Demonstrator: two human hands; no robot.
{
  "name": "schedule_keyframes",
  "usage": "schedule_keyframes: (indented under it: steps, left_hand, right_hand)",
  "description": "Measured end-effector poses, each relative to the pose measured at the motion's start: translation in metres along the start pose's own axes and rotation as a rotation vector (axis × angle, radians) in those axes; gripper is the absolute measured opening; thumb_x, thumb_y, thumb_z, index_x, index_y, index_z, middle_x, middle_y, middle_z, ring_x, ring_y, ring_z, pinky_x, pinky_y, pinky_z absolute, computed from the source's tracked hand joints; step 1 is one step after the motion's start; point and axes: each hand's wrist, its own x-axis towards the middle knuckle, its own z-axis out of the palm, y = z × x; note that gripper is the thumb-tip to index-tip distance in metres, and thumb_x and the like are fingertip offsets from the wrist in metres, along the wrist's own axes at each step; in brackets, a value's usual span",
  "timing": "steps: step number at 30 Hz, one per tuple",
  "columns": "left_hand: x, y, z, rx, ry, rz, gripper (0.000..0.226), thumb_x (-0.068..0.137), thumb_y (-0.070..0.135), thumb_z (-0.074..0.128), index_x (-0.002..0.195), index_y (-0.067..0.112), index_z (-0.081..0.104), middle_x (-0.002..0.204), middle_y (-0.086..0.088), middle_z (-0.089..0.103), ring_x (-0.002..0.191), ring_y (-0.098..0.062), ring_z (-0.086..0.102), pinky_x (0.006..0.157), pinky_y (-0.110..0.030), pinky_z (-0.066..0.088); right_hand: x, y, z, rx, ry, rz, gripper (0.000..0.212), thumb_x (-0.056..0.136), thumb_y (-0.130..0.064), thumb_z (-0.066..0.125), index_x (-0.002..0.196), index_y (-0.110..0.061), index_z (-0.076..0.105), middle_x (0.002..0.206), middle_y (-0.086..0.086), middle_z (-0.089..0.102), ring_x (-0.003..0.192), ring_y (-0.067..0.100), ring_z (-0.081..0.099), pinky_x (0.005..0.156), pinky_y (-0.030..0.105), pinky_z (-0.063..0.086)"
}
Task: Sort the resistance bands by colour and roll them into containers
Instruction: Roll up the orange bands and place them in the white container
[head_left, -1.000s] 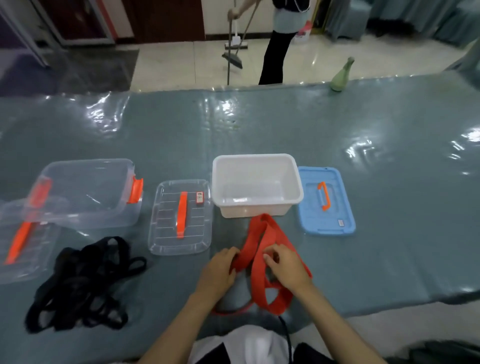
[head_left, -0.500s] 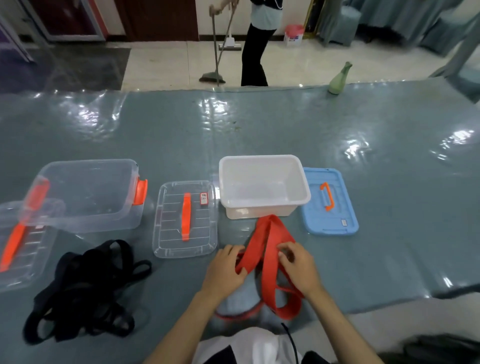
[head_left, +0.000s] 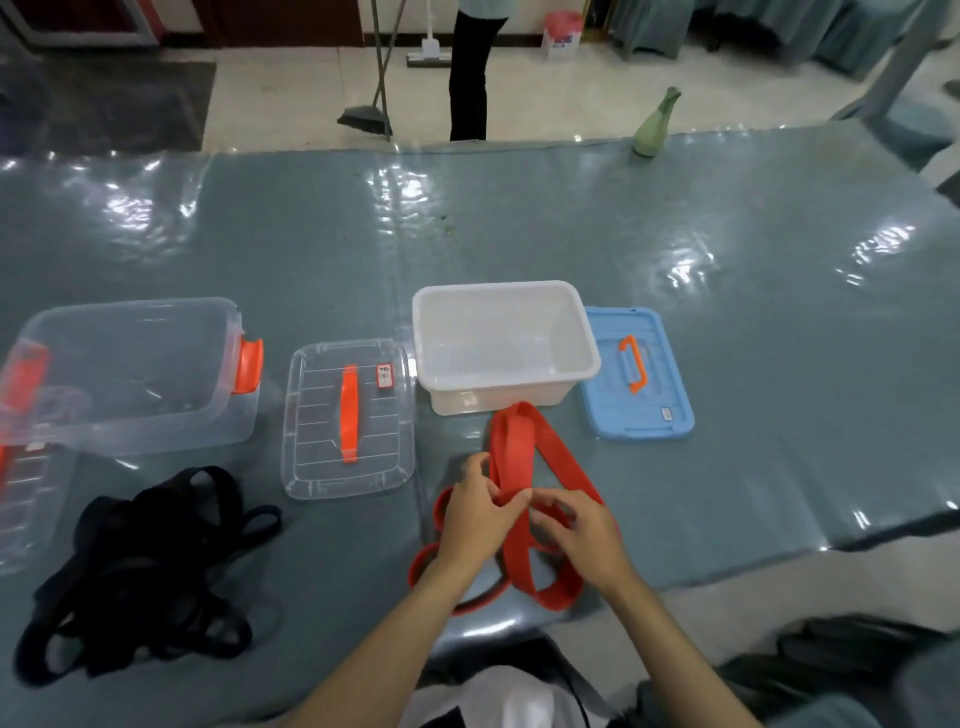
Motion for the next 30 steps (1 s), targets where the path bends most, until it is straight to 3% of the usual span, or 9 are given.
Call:
schedule_keyframes:
  steps: [3,6,10,14,16,19,23,27,30]
  left_hand:
    - [0.015,0.004,0.009,-0.179,-0.073,-0.227,0.052,0.079,0.031,0.091,0.118,0.016,0.060,0.083,0.006,0.066,0.073,-0.007,0.063,0.064,-0.011,0.048]
    - [0.023,-0.002,0.013,-0.281,-0.068,-0.271,0.044,0.080,0.017,0.090,0.117,0.002,0.072,0.088,-0.005,0.071,0.077,-0.014,0.065,0.064,-0.014,0.052]
    - [0.019,-0.002,0.016,-0.255,0.019,-0.205,0.027,0.083,0.008,0.086,0.107,0.009,0.074,0.087,0.001,0.071,0.085,-0.016,0.064,0.066,-0.008,0.049]
    - [0.001,0.012,0.023,-0.182,0.121,-0.090,0.025,0.085,0.008,0.084,0.091,0.025,0.067,0.087,0.009,0.070,0.081,-0.002,0.065,0.075,-0.014,0.048]
    - [-0.013,0.022,0.022,-0.221,0.162,-0.046,0.024,0.087,0.004,0.080,0.087,0.019,0.061,0.082,0.007,0.068,0.077,0.000,0.063,0.074,-0.018,0.050]
    - [-0.026,0.035,0.015,-0.285,0.176,0.016,0.018,0.088,0.008,0.077,0.093,0.009,0.060,0.088,-0.006,0.071,0.082,-0.011,0.066,0.077,-0.028,0.054]
    - [-0.036,0.061,-0.002,-0.315,0.092,0.093,0.017,0.086,0.002,0.074,0.096,0.007,0.061,0.089,-0.001,0.071,0.085,-0.010,0.066,0.080,-0.027,0.053]
    - [-0.040,0.091,-0.023,-0.302,0.029,0.151,0.020,0.084,0.002,0.069,0.097,0.016,0.065,0.093,0.001,0.075,0.092,-0.016,0.071,0.085,-0.032,0.055]
    - [-0.042,0.109,-0.028,-0.260,0.081,0.173,0.041,0.086,-0.002,0.069,0.116,0.025,0.065,0.113,0.006,0.073,0.108,-0.013,0.070,0.092,-0.029,0.055]
  right_hand:
    - [0.011,0.000,-0.005,0.039,-0.012,-0.008,0.038,0.088,-0.012,0.078,0.106,-0.045,0.069,0.100,-0.032,0.071,0.096,0.000,0.066,0.088,0.016,0.048]
    - [0.022,0.007,-0.010,0.191,-0.061,0.024,0.026,0.095,0.001,0.067,0.104,-0.023,0.067,0.097,-0.011,0.076,0.096,0.009,0.073,0.092,0.030,0.054]
    - [0.038,0.012,-0.019,0.168,-0.138,-0.048,0.021,0.097,-0.012,0.068,0.101,-0.031,0.076,0.101,-0.013,0.077,0.099,0.007,0.071,0.095,0.035,0.055]
    - [0.046,0.008,-0.027,0.242,-0.148,-0.015,0.021,0.094,-0.013,0.074,0.097,-0.034,0.078,0.099,-0.002,0.066,0.093,0.011,0.066,0.088,0.027,0.052]
    - [0.047,0.000,-0.034,0.308,-0.121,-0.008,0.019,0.094,-0.010,0.074,0.096,-0.029,0.077,0.101,-0.003,0.066,0.092,0.008,0.066,0.083,0.021,0.050]
    - [0.057,-0.018,-0.049,0.567,-0.128,0.072,0.014,0.095,-0.012,0.073,0.109,-0.014,0.072,0.106,0.000,0.074,0.098,0.010,0.070,0.087,0.023,0.053]
    - [0.074,-0.040,-0.076,0.924,-0.298,0.149,0.062,0.083,-0.043,0.083,0.134,-0.017,0.062,0.122,0.009,0.075,0.115,0.026,0.070,0.100,0.042,0.056]
    - [0.079,-0.065,-0.111,0.773,-0.290,-0.023,0.049,0.083,-0.031,0.079,0.129,-0.016,0.071,0.120,0.005,0.077,0.111,0.016,0.071,0.095,0.033,0.056]
    - [0.081,-0.084,-0.126,0.597,-0.181,-0.138,0.037,0.083,-0.022,0.080,0.119,-0.018,0.077,0.105,-0.003,0.080,0.098,0.008,0.074,0.089,0.035,0.058]
